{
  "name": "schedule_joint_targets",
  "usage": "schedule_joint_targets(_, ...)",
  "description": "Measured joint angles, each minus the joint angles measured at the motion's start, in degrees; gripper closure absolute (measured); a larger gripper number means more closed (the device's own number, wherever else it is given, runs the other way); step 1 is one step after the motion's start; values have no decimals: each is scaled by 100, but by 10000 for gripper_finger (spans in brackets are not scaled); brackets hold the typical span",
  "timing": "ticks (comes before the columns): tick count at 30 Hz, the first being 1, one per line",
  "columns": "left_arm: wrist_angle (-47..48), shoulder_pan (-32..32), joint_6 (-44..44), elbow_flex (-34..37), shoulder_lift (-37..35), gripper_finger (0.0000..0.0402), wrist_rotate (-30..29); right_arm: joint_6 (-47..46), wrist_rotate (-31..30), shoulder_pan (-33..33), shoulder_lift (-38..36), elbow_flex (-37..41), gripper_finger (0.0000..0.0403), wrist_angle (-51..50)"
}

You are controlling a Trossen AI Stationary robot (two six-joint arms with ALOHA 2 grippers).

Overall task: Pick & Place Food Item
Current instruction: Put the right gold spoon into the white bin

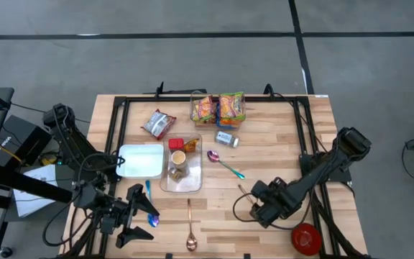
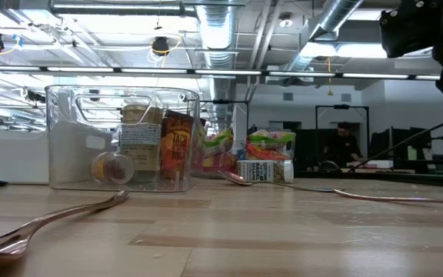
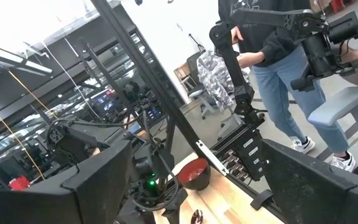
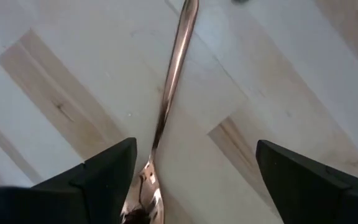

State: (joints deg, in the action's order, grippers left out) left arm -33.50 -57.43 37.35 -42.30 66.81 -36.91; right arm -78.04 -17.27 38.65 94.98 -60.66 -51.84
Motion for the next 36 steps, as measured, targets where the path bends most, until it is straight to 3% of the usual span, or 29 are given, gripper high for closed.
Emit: schedule_joint_targets(36, 1, 1, -11, 0, 0, 60, 0, 157, -703, -59, 0, 0, 79, 61)
